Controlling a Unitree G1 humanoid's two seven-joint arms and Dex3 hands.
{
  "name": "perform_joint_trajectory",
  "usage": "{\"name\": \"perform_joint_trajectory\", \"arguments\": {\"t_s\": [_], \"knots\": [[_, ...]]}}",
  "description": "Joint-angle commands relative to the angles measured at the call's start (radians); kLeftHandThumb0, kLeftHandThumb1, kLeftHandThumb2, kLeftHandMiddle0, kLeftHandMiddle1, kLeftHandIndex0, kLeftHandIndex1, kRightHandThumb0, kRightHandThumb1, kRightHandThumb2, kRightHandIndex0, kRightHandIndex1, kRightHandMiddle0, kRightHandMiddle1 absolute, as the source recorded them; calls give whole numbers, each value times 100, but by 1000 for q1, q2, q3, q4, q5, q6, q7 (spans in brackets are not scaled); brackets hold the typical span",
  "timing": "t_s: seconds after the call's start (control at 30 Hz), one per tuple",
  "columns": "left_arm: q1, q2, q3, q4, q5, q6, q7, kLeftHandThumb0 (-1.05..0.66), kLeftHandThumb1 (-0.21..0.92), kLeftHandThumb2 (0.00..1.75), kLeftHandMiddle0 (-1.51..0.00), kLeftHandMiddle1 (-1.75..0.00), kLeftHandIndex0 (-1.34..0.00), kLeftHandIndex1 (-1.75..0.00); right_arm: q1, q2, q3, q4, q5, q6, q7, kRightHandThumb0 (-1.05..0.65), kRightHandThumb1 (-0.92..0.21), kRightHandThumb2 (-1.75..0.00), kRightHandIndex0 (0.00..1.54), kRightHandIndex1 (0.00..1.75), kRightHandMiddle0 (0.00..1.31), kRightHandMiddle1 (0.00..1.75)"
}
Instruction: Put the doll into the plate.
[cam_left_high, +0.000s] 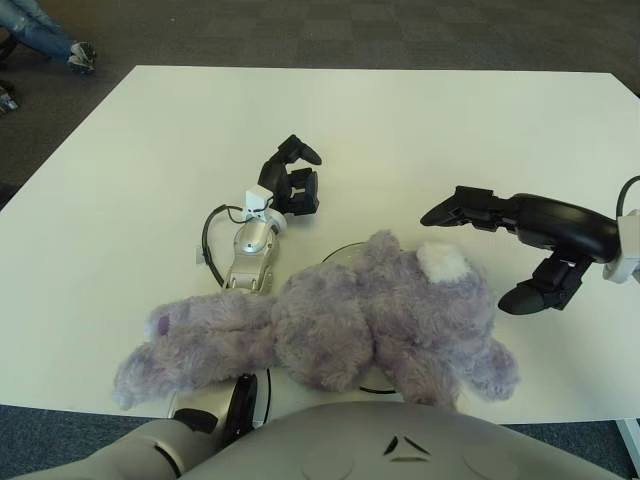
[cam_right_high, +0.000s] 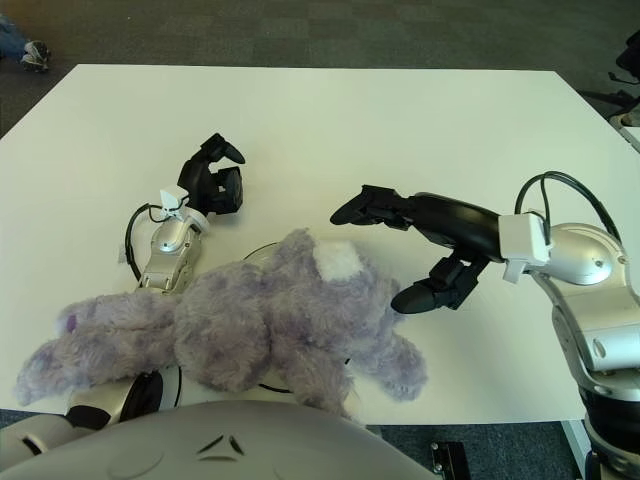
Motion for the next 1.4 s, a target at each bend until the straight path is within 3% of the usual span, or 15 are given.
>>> {"name": "perform_joint_trajectory", "arguments": {"t_s": [0.0, 0.17, 0.53, 0.63, 0.77, 0.9, 1.13, 1.37], "knots": [[5, 2, -2, -10, 3, -1, 9, -46, 39, 122, -119, -175, -56, -175, -28, 6, -24, 41, 49, -9, 12, -75, -38, -78, 5, 25, 0, 72], [6, 3, -2, -15, 5, 5, 8, -46, 39, 123, -118, -175, -56, -175, -64, 11, -52, 91, 56, -17, -22, -69, -32, -85, 10, 26, 0, 69], [7, 7, 2, -20, 5, 16, 9, -46, 39, 122, -118, -175, -55, -175, -112, 21, -70, 160, -12, -34, -128, -67, -32, -89, 20, 40, 0, 89], [6, 6, 3, -19, 2, 15, 7, -45, 40, 122, -118, -175, -55, -175, -124, 19, -65, 163, -22, 2, -164, -64, -32, -90, 17, 48, 0, 93], [3, 7, 6, -10, -6, 6, 0, -45, 40, 122, -119, -175, -55, -175, -142, 42, -73, 149, 10, 160, -263, -58, -34, -94, 14, 58, 0, 97], [2, 7, 7, -6, -9, 1, -4, -45, 40, 122, -119, -175, -55, -175, -144, 69, -88, 123, 28, 262, -343, -52, -40, -96, 12, 68, 0, 101], [1, 8, 10, 1, -15, -8, -10, -46, 39, 122, -120, -175, -55, -175, -146, 104, -94, 76, -7, 348, -460, -60, -58, -84, 9, 78, 0, 104], [2, 11, 9, 6, -18, -20, -15, -45, 39, 122, -121, -175, -55, -175, -156, 133, -96, 68, -19, 399, -539, -62, -65, -79, 13, 86, 0, 111]]}}
